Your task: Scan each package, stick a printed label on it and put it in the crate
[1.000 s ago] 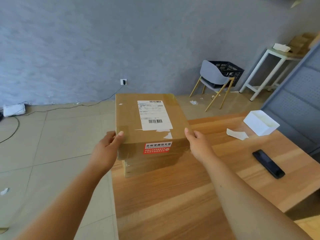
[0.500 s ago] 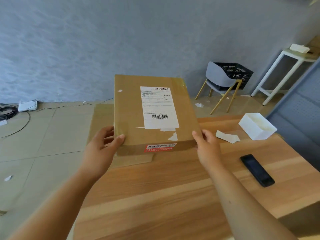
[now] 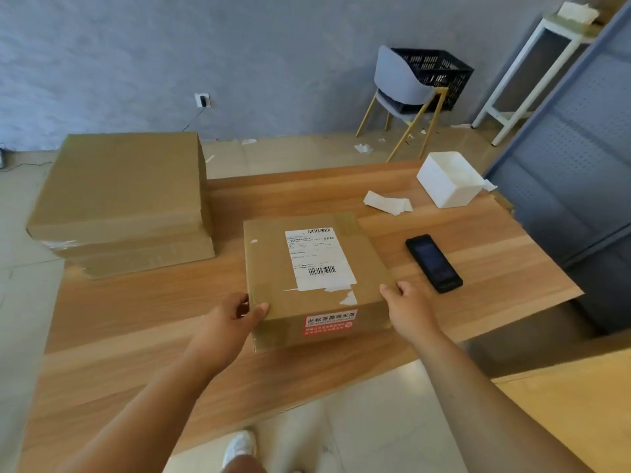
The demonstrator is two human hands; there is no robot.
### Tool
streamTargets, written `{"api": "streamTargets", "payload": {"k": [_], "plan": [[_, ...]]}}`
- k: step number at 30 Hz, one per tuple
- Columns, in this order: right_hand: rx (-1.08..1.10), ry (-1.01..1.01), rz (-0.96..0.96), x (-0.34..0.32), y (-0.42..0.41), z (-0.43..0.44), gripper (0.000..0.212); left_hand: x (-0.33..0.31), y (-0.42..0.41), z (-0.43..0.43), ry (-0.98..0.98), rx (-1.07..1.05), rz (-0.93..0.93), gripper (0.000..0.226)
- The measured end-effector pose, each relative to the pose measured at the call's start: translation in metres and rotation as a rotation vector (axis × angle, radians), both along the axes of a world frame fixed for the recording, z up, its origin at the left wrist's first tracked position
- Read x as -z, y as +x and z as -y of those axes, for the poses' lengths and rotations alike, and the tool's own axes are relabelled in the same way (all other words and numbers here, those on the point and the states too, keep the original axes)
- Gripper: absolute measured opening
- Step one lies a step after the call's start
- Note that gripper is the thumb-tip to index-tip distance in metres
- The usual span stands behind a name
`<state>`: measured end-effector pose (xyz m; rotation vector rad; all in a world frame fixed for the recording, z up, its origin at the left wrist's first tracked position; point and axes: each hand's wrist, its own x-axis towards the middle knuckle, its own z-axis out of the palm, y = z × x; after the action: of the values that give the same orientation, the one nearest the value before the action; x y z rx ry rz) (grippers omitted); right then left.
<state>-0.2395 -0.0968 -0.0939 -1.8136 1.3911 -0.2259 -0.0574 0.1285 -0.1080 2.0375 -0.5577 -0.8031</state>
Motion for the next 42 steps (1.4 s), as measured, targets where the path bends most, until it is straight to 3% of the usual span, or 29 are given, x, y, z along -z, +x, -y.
{"api": "streamTargets", "payload": {"k": [6, 15, 19, 24, 30, 32, 35, 39, 42], "plan": [[-0.080, 0.107, -0.192, 0.036, -0.005, 0.030, 0.032, 0.026, 0.001, 0.028, 0.101, 0.041, 0.003, 0.026], [-0.239, 0.057, -0.350, 0.037, 0.011, 0.084, 0.057, 0.036, 0.023, 0.075, 0.272, 0.060, 0.004, 0.042], [-0.348, 0.111, -0.376, 0.030, 0.004, 0.112, 0.062, 0.028, 0.035, 0.086, 0.217, 0.054, 0.142, 0.032], [-0.242, 0.050, -0.312, 0.029, -0.011, 0.145, 0.051, 0.007, 0.036, 0.117, 0.105, 0.090, 0.369, 0.020], [-0.222, -0.152, -0.502, 0.045, -0.027, 0.192, 0.031, 0.010, 0.011, 0.187, 0.062, 0.259, 0.498, 0.021], [-0.190, -0.196, -0.536, 0.056, -0.031, 0.209, 0.042, 0.017, 0.002, 0.211, 0.062, 0.234, 0.536, 0.024], [-0.210, -0.227, -0.633, 0.075, -0.036, 0.233, 0.076, 0.028, -0.014, 0.237, 0.151, 0.188, 0.611, 0.032], [-0.279, -0.091, -0.715, 0.095, -0.033, 0.261, 0.121, 0.039, -0.026, 0.245, 0.314, 0.167, 0.645, 0.042], [-0.361, -0.053, -0.728, 0.106, -0.029, 0.269, 0.125, 0.044, -0.032, 0.243, 0.353, 0.169, 0.638, 0.050]]}}
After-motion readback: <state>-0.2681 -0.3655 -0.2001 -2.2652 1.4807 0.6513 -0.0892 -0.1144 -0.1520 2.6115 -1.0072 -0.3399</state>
